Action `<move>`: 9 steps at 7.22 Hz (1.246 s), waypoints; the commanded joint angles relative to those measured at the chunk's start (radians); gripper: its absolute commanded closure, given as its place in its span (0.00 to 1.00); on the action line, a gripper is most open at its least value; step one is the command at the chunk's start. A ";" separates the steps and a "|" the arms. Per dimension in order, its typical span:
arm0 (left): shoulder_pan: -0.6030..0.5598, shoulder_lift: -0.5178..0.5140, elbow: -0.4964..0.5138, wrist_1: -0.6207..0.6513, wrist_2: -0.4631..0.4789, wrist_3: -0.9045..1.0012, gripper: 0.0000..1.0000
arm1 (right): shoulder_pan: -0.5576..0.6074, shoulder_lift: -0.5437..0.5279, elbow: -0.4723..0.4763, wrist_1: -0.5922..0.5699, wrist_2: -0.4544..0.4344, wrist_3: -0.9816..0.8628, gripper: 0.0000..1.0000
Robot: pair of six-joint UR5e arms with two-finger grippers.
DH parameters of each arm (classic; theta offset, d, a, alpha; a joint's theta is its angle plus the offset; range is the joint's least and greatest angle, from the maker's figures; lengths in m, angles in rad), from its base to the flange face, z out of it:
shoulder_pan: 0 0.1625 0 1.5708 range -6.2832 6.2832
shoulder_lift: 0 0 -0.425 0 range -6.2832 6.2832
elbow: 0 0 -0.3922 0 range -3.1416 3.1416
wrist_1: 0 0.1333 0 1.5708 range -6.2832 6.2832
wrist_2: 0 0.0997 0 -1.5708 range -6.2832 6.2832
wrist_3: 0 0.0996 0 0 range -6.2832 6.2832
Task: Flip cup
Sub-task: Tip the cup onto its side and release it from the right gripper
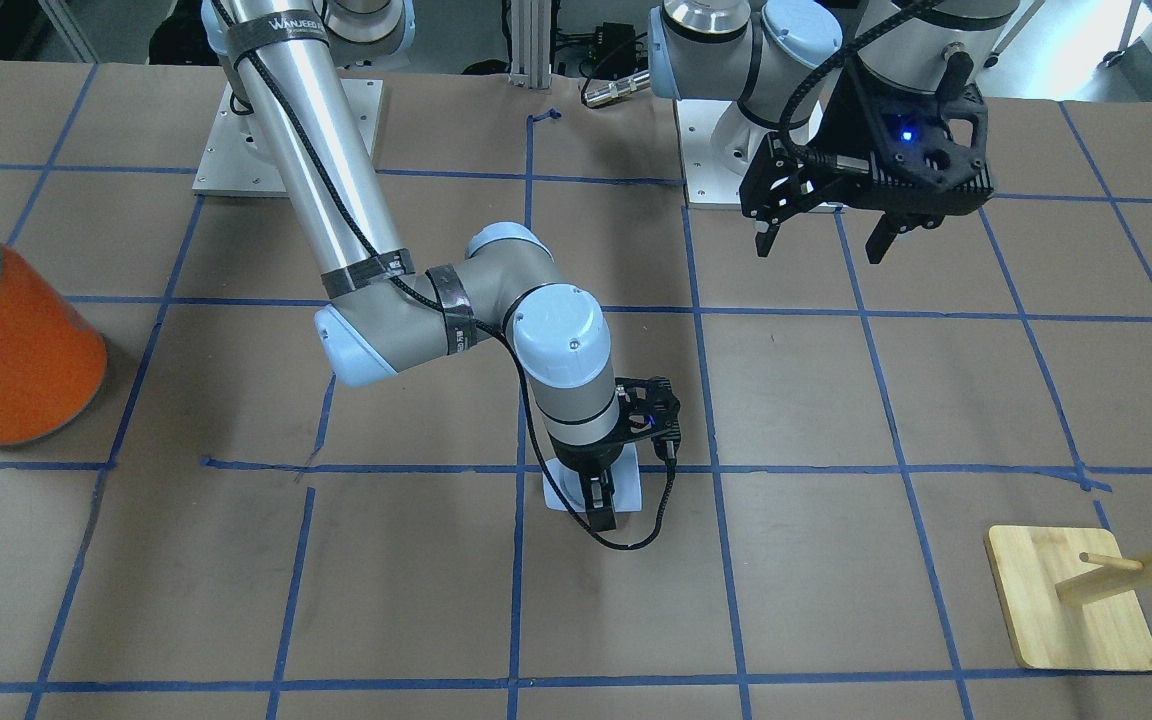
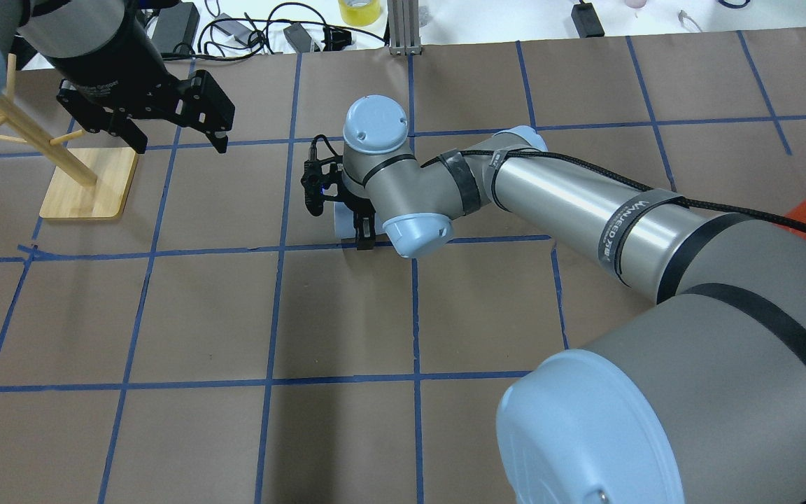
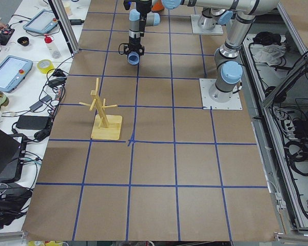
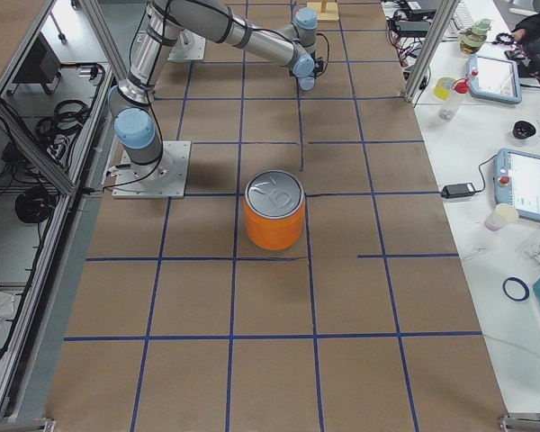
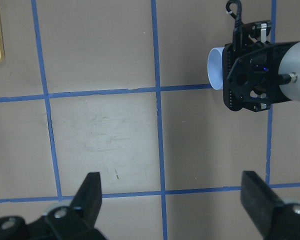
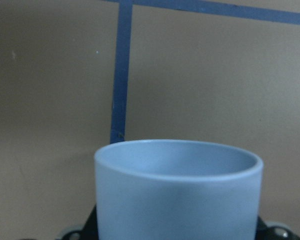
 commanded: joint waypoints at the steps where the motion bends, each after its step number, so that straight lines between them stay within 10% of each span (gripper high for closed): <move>1: 0.000 0.000 -0.002 0.001 0.000 0.000 0.00 | 0.000 0.001 0.001 -0.015 0.002 -0.002 0.05; 5: 0.000 0.000 -0.002 0.001 0.000 0.000 0.00 | -0.005 -0.090 -0.010 -0.005 -0.053 0.028 0.00; 9: 0.027 -0.001 -0.018 0.008 -0.090 0.000 0.00 | -0.085 -0.264 0.071 0.180 -0.220 0.963 0.00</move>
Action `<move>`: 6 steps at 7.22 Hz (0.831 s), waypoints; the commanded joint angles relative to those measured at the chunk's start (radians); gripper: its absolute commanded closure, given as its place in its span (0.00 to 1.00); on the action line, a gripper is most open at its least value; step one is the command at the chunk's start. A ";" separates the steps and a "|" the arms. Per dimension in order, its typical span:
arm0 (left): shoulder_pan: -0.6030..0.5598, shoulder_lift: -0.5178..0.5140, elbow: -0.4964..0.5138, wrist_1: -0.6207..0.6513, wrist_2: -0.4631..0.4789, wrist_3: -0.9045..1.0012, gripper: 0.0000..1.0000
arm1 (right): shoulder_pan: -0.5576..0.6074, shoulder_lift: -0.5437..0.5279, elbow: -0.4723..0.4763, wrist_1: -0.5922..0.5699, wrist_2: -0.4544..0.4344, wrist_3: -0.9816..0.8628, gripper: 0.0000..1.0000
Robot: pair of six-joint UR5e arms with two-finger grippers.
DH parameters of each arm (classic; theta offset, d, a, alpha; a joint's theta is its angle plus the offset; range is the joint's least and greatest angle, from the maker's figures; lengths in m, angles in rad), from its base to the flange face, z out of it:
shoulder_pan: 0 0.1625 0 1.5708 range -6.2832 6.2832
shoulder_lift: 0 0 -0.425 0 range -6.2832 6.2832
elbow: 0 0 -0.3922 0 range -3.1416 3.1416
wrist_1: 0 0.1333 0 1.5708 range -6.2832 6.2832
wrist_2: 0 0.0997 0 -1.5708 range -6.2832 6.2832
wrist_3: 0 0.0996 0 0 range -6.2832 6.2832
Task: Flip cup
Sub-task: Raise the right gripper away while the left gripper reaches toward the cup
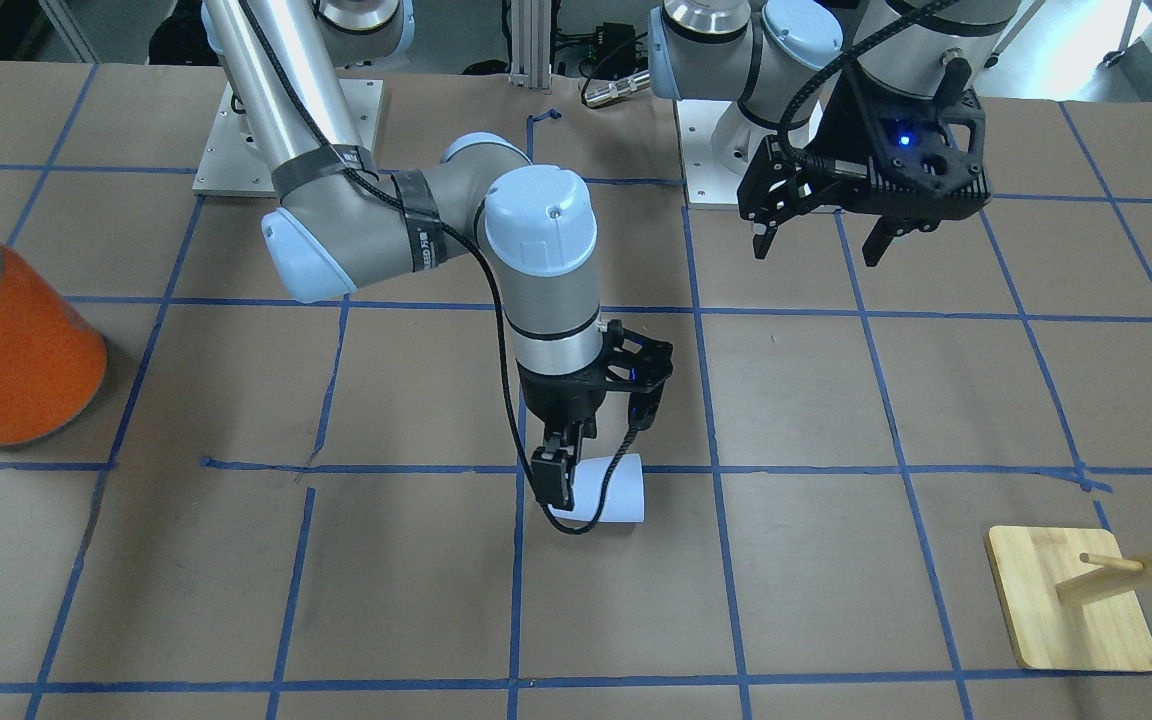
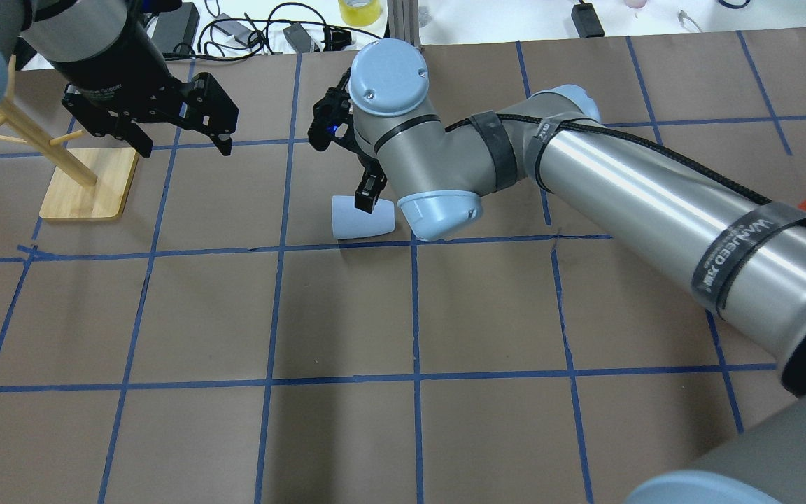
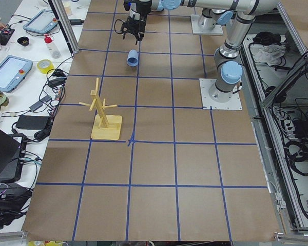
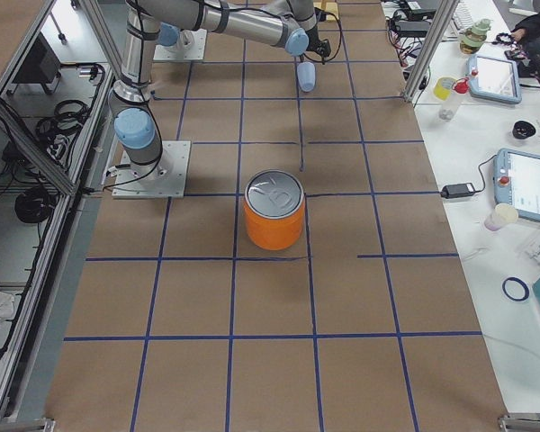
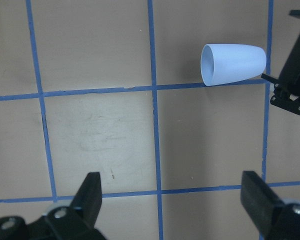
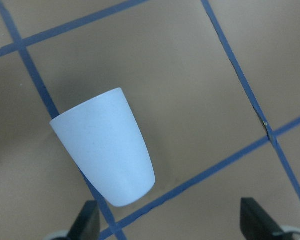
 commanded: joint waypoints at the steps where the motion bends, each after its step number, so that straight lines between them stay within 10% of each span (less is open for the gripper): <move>1: 0.043 -0.001 -0.003 -0.002 -0.105 0.002 0.00 | -0.103 -0.068 0.021 0.212 -0.035 0.559 0.00; 4: 0.112 -0.078 -0.070 0.036 -0.270 0.138 0.00 | -0.320 -0.235 0.022 0.530 -0.015 0.678 0.00; 6: 0.124 -0.160 -0.220 0.302 -0.429 0.145 0.00 | -0.408 -0.365 0.021 0.667 -0.024 0.589 0.00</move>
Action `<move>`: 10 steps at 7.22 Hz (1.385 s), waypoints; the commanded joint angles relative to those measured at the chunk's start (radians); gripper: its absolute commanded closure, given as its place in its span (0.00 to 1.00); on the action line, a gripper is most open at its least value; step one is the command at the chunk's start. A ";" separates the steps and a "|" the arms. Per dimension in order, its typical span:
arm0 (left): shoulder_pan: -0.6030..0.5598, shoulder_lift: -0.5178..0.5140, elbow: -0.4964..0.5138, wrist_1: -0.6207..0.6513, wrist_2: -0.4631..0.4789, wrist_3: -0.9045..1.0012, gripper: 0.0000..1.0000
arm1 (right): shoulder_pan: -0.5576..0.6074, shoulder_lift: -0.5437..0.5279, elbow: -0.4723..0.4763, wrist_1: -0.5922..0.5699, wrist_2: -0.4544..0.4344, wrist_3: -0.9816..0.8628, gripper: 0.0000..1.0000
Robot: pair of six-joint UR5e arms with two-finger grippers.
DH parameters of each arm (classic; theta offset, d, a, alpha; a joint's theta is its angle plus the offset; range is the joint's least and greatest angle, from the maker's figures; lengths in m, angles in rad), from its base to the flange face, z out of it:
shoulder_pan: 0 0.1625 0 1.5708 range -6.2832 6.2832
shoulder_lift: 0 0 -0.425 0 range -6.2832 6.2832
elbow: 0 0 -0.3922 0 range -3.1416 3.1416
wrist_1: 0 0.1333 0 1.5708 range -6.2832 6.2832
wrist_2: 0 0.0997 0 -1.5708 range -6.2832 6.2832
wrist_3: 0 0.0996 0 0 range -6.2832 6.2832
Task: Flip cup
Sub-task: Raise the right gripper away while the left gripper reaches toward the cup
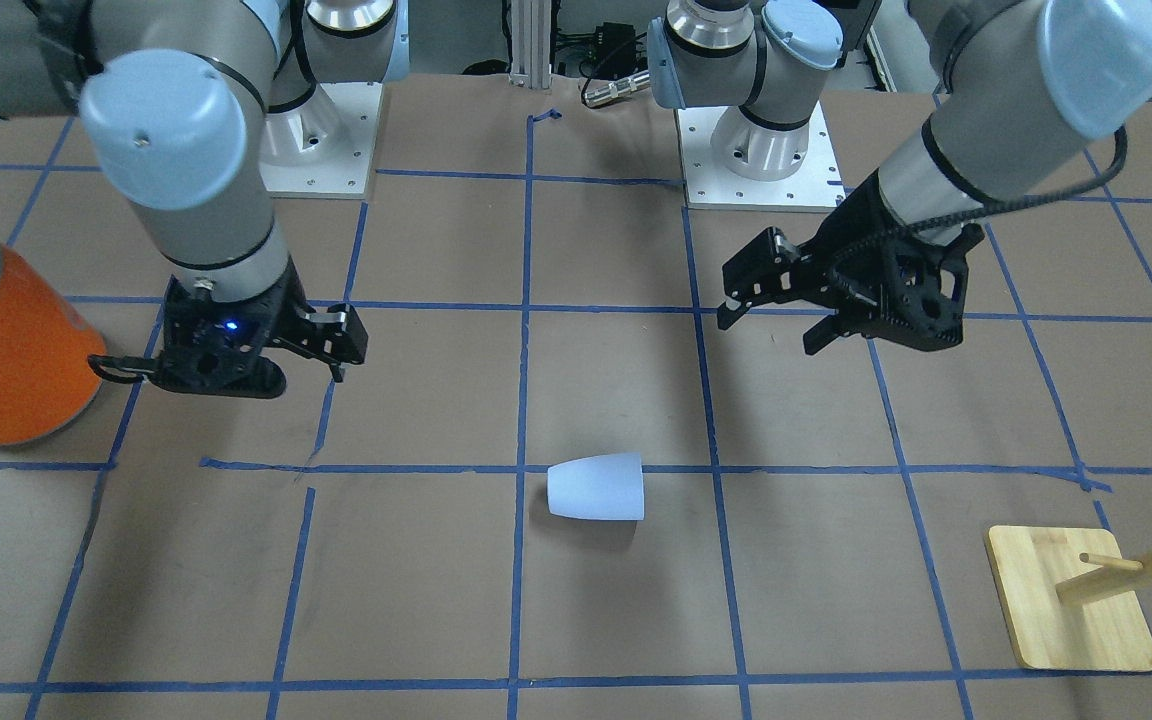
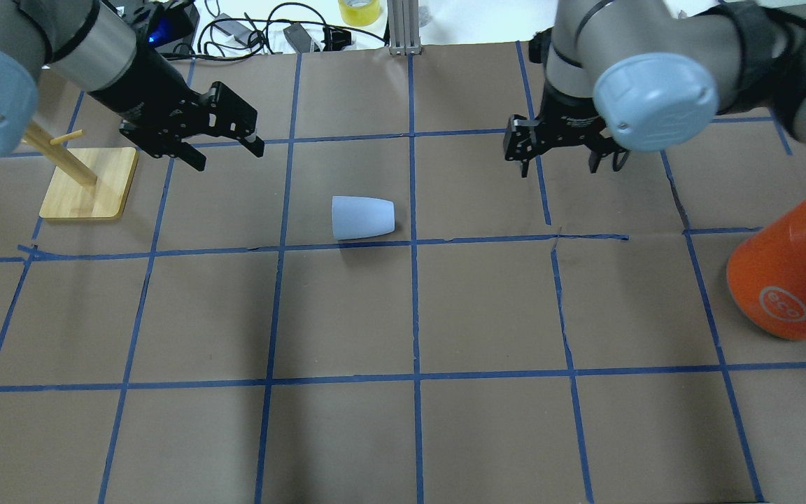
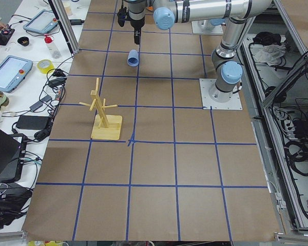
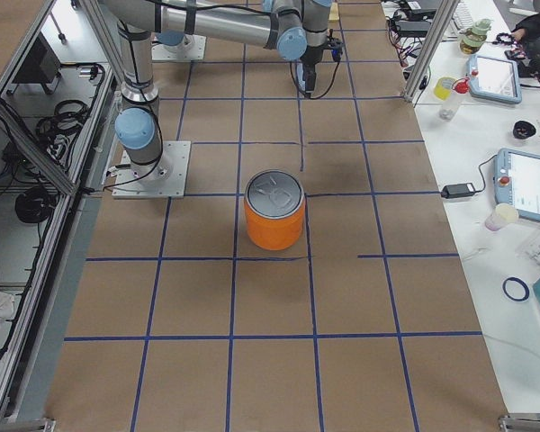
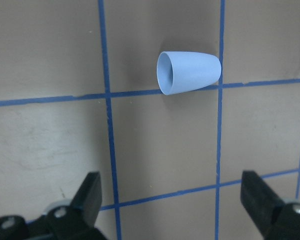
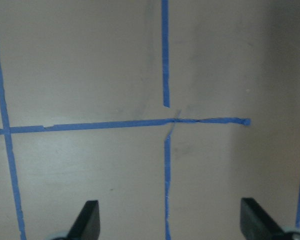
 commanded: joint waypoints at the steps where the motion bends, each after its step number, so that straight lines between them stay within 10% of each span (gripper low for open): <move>1: 0.007 -0.101 -0.108 0.228 -0.142 0.009 0.00 | -0.054 -0.102 -0.008 0.094 -0.005 -0.037 0.00; 10: 0.007 -0.399 -0.165 0.464 -0.386 0.012 0.00 | -0.048 -0.109 -0.016 0.074 0.012 -0.040 0.00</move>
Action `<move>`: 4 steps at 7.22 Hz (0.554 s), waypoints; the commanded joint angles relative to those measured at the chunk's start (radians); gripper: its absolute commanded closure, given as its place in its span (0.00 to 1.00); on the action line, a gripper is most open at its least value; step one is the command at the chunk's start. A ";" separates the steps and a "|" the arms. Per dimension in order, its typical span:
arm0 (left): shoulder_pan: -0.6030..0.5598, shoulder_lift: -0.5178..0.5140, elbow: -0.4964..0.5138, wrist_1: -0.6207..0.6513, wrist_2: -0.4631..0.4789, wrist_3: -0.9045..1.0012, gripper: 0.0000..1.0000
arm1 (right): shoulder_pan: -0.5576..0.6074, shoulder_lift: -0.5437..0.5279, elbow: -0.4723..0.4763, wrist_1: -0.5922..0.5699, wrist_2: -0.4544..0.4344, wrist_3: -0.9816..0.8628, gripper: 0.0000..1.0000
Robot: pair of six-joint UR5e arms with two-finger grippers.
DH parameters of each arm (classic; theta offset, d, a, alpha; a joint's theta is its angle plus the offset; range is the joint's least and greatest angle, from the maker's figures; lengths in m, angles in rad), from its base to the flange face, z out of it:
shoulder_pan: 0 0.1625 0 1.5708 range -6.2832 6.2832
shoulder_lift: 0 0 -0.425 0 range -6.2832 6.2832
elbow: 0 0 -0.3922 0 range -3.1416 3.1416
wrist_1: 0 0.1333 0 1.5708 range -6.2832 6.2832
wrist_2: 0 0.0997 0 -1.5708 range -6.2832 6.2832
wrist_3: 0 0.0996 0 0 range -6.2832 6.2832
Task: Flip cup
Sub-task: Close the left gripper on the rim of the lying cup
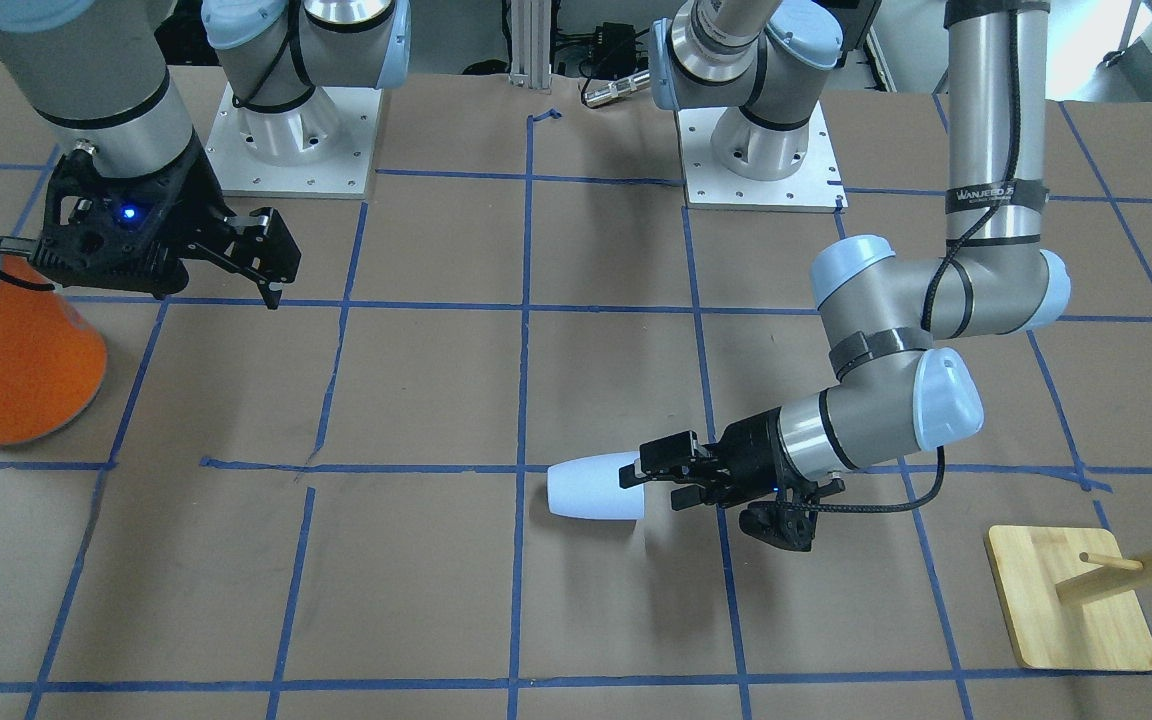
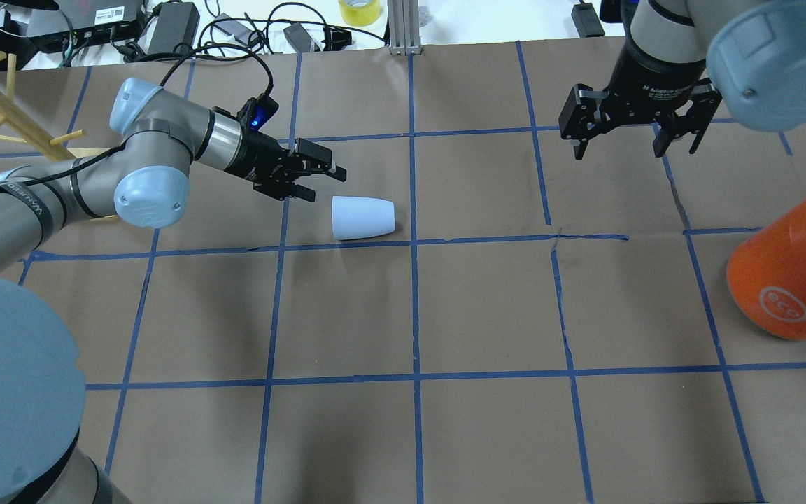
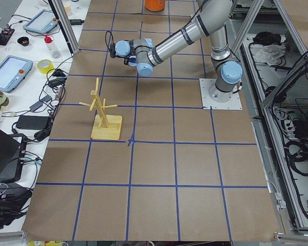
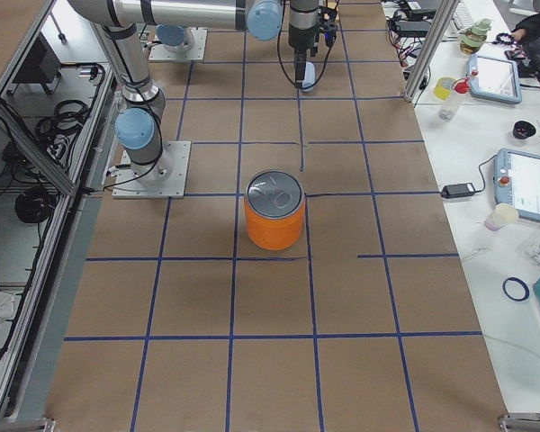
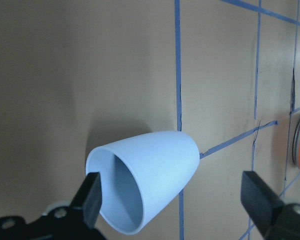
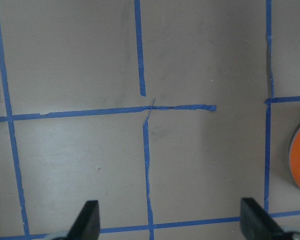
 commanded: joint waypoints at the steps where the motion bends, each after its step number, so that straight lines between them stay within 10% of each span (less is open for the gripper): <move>1: 0.000 -0.018 -0.040 0.032 -0.009 -0.001 0.00 | 0.000 0.000 0.001 0.000 0.001 0.000 0.00; 4: 0.000 -0.049 -0.042 0.036 -0.118 -0.017 0.00 | 0.000 0.000 0.002 0.000 0.001 0.000 0.00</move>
